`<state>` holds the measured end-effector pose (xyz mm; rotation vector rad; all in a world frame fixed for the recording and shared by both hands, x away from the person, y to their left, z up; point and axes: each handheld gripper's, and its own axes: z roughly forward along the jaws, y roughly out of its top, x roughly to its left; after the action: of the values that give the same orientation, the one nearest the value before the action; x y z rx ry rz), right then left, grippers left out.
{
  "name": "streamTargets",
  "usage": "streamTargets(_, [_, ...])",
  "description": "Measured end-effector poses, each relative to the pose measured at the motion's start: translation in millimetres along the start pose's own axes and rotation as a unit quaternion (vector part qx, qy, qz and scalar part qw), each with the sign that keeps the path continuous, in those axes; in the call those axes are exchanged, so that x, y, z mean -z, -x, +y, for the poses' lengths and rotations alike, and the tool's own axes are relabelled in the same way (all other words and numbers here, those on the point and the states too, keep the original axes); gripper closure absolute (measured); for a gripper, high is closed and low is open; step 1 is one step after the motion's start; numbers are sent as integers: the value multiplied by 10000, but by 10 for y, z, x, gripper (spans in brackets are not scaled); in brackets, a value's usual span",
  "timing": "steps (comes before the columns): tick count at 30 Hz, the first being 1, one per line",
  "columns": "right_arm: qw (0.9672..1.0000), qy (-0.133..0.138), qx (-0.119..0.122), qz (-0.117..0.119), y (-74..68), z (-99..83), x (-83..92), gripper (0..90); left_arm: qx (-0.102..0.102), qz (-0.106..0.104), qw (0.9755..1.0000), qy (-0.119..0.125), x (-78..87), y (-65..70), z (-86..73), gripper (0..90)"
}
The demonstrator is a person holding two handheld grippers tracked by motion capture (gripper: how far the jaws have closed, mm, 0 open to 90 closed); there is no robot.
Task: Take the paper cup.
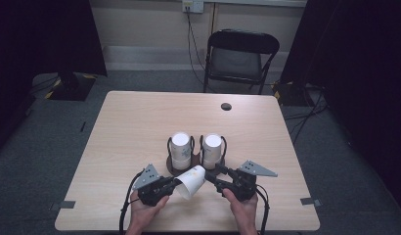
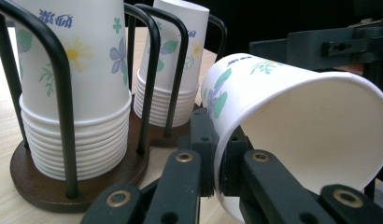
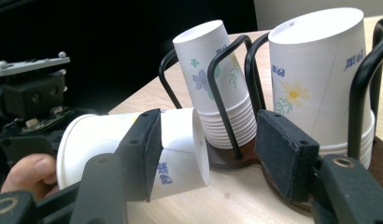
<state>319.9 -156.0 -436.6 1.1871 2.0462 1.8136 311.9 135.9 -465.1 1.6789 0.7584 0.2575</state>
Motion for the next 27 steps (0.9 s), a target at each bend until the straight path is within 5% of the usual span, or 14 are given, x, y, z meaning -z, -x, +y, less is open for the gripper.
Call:
streamTargets(12, [9968,-166,786,-42,-74,10,64,377,-161,-173,9988,-425,-9,-53,124,876])
streamTargets(27, [9851,-343,1679,166,-234,-29,60,210,-128,-409,9953,-869,-77,-131,288,878])
